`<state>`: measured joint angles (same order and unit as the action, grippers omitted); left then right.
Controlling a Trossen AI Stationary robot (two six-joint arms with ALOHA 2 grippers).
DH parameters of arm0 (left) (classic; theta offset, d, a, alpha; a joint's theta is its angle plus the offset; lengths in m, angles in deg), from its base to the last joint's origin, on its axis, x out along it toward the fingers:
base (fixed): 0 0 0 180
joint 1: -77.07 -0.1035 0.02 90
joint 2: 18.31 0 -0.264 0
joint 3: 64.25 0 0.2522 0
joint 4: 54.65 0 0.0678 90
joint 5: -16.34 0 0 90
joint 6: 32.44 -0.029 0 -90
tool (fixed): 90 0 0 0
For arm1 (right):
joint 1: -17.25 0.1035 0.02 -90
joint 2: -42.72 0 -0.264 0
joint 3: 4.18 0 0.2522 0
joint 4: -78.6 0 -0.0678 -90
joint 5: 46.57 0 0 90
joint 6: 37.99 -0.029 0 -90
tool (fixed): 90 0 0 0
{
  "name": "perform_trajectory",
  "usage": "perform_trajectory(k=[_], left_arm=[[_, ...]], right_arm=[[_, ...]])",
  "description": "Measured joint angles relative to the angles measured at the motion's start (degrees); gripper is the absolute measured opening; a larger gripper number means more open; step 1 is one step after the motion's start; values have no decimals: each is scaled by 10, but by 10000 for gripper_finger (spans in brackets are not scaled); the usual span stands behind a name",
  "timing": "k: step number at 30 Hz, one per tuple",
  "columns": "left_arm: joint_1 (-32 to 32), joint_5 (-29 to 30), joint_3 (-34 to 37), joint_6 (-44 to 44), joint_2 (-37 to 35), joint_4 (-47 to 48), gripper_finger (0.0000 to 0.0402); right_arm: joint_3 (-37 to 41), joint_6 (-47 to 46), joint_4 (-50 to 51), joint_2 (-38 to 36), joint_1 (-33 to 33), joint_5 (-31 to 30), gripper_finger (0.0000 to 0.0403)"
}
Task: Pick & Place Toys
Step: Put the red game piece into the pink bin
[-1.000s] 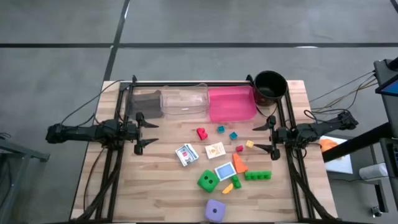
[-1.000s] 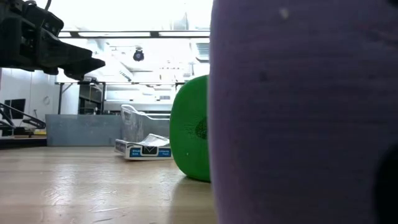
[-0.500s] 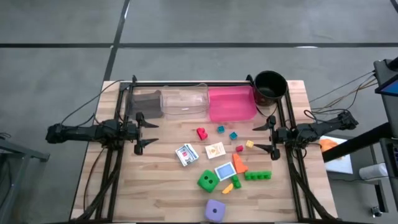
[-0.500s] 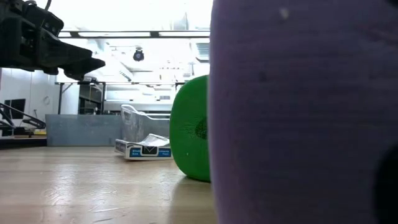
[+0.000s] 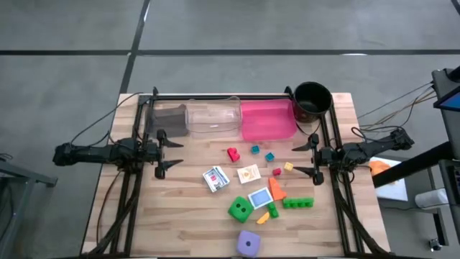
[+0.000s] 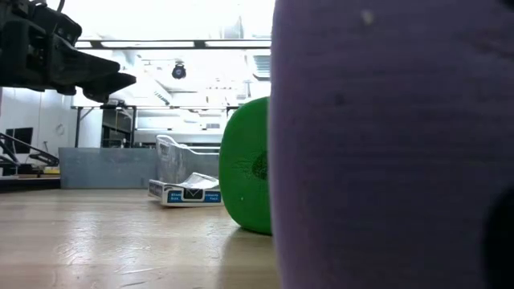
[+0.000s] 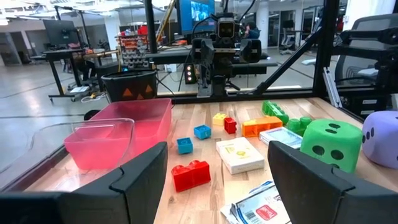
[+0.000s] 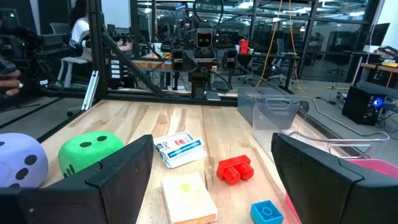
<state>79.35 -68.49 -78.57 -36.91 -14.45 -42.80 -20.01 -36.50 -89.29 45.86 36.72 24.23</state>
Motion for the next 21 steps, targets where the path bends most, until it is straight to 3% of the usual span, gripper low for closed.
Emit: perform_trajectory(k=[10,21], left_arm=[[0,4,4,0,0,-6,278],[0,4,4,20,0,-28,278]], right_arm=[[0,0,-4,0,0,-5,325],[0,-8,-91,0,0,-24,325]])
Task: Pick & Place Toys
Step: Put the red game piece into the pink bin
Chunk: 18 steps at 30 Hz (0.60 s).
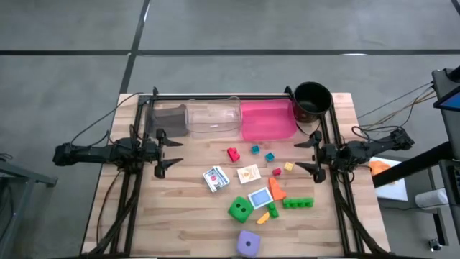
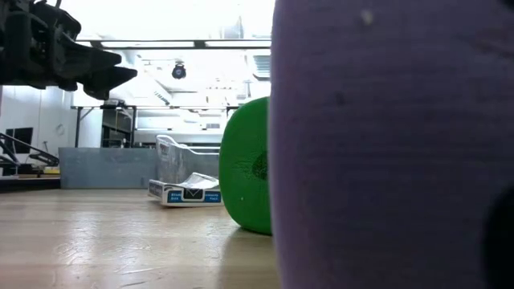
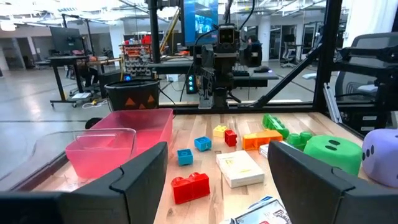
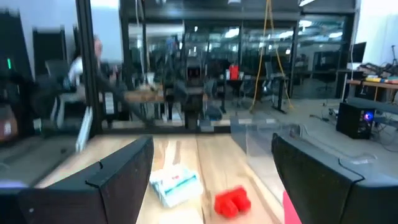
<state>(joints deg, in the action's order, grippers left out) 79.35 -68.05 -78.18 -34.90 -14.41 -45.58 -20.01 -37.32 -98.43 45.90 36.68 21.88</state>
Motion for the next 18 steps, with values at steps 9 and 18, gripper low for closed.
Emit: perform_trajectory(k=[9,18], left_arm=[[0,12,0,58,7,6,278],[0,24,0,60,50,2,278]], right_arm=[[0,10,-51,0,-1,-53,325],[0,-11,-53,8,-1,-126,325]])
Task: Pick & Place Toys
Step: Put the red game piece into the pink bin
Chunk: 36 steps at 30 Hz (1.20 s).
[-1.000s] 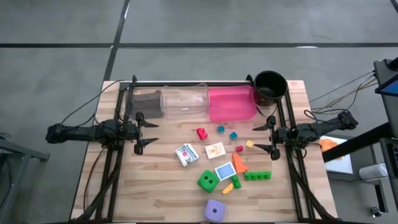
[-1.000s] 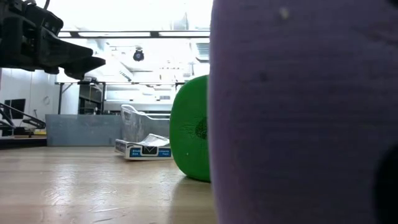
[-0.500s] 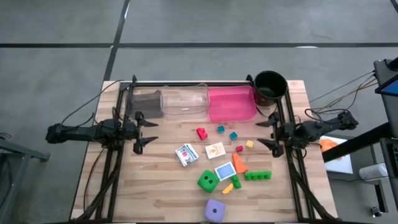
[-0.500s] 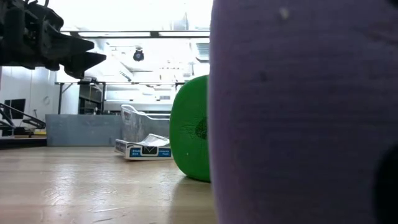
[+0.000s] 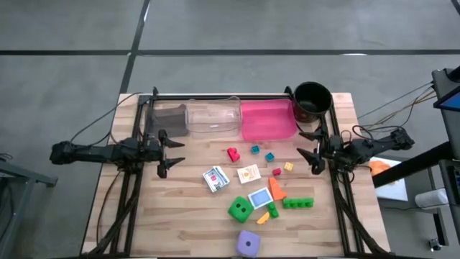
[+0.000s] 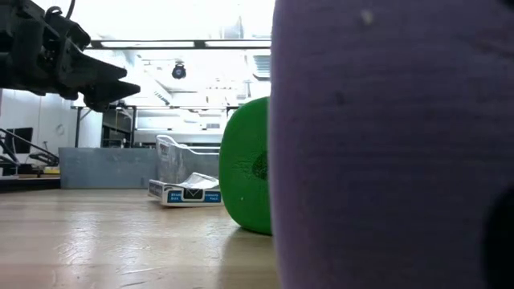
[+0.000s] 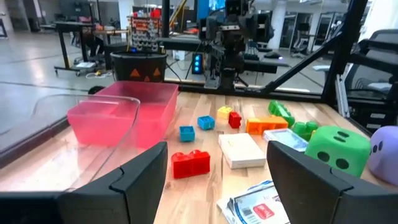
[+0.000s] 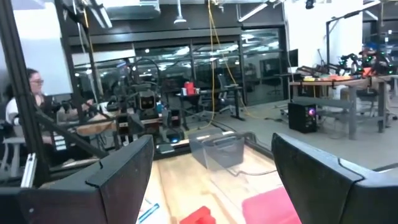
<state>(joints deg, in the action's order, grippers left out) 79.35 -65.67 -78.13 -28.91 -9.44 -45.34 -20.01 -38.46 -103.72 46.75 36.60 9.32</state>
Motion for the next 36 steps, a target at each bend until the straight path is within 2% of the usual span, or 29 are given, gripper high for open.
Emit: perform_trajectory(k=[8,13,18,23,28,31,36], left_arm=[[0,7,0,18,19,-2,278],[0,52,0,38,19,-2,278],[0,60,0,38,19,-2,294],[0,60,0,38,19,0,346],[0,60,0,36,19,0,392],[0,55,0,27,19,3,396],[0,55,0,25,19,12,376]], right_arm=[[-2,-26,14,57,-1,9,325],[-49,-95,116,136,-5,6,325],[-124,-132,210,245,-7,10,325],[-239,-179,396,379,-19,22,325],[-331,-174,499,520,-27,88,325],[-367,-149,521,596,-27,120,325],[-393,-100,531,680,-31,169,325]])
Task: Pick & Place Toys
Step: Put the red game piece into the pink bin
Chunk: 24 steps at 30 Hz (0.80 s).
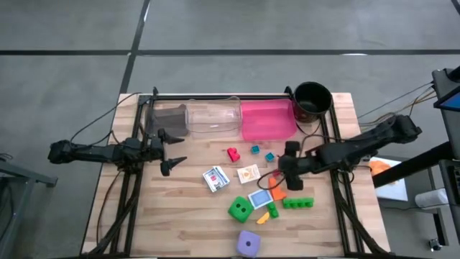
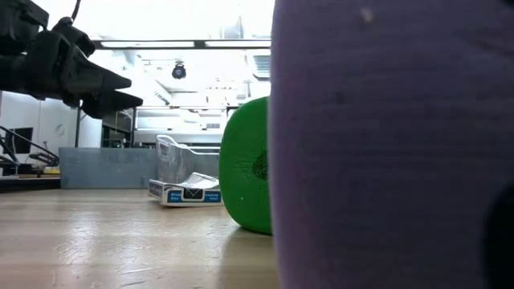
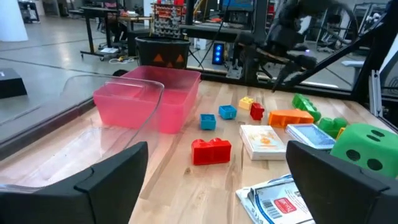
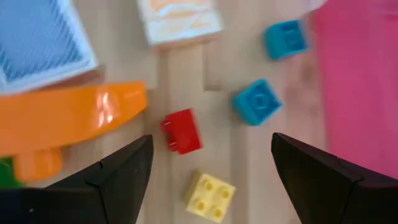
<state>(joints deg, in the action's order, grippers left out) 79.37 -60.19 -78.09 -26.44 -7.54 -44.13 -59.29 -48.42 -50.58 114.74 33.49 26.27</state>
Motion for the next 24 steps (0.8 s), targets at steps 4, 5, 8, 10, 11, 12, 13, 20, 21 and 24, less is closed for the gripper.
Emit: perform_trajectory(k=[4,5,8,10,11,12,13,20,21,24], left_arm=[[0,0,0,-2,0,3,360],[0,0,0,-2,0,3,357],[0,0,0,-2,0,3,352],[0,0,0,-1,0,3,351],[0,0,0,-1,0,3,351],[0,0,0,-1,0,3,351],[0,0,0,-1,0,3,351],[0,3,0,0,0,3,351],[0,5,0,0,0,3,351],[0,7,0,0,0,2,351]], right_arm=[[2,19,-5,38,-14,19,325],[3,24,-6,46,-18,19,325],[3,40,-27,68,-32,35,325],[3,51,-49,83,-41,54,325],[3,56,-57,91,-45,61,325],[3,61,-64,99,-50,67,325],[3,63,-67,108,-53,68,325],[2,70,-71,154,-59,70,280],[2,70,-72,157,-59,73,262],[1,70,-72,162,-58,79,190]])
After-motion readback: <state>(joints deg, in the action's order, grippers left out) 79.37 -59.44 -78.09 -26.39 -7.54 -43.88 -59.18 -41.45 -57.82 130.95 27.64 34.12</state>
